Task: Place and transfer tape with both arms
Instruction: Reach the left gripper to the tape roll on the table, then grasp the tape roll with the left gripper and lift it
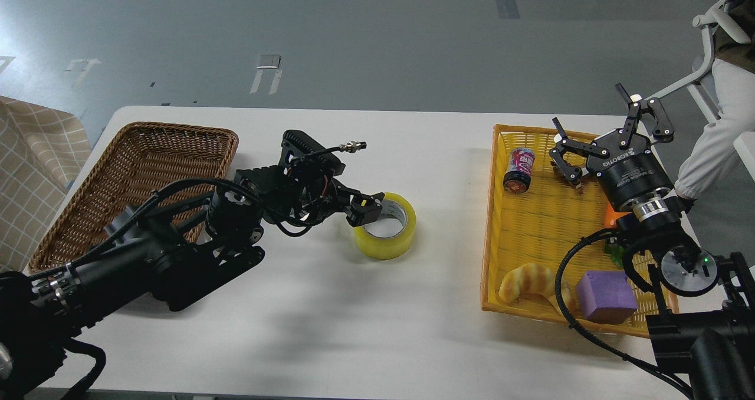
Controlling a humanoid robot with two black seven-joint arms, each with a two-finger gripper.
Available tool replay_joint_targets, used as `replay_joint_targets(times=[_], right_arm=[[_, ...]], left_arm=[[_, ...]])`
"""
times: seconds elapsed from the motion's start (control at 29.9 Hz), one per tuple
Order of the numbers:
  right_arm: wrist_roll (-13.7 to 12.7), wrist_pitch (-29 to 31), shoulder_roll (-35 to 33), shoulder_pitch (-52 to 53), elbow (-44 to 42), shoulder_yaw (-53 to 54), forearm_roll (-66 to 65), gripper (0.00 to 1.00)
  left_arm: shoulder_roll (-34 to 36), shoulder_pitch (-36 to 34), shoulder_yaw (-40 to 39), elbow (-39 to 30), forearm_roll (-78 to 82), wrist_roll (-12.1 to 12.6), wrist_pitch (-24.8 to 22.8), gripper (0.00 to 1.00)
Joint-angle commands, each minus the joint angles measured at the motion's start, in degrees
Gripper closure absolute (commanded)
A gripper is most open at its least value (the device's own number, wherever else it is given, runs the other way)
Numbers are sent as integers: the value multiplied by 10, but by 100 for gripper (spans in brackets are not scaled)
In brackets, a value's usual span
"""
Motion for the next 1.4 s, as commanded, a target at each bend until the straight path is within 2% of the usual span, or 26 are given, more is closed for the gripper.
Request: replay_joint_targets(times=[0.0,0.37,0.5,0.77,0.87,0.9,0.94,1.2,1.24,1.27,1.3,1.37], right_arm=[[0,0,0,0,-1,1,0,0],[0,0,0,-3,-1,1,0,0],[0,0,0,-4,-1,0,0,0],[0,0,0,-8,-1,1,0,0],[0,0,0,-8,0,1,0,0],[1,0,0,-8,0,1,0,0],[1,0,0,-8,-1,1,0,0],[1,0,0,-8,1,2,0,0],[2,0,0,-8,1,2,0,0],[3,0,0,-9,0,2,0,0],[3,0,0,-9,0,2,0,0],[3,0,0,-9,1,2,1,0]], left_arm=[[-3,-1,-1,0,0,2,-8,2],[-17,6,0,10,0,2,-9,4],[-32,8,1,17,0,2,-17,8],[-41,5,1,35,0,2,-25,11],[-41,7,1,39,0,2,-28,21],[-42,7,1,43,0,2,-31,32],[-44,7,1,45,0,2,-34,38],[-48,7,1,57,0,3,-36,40],[-48,8,1,59,0,2,-36,42],[-48,9,1,59,0,3,-36,52],[-48,9,1,59,0,3,-36,57],[-51,9,2,60,0,10,-36,62]])
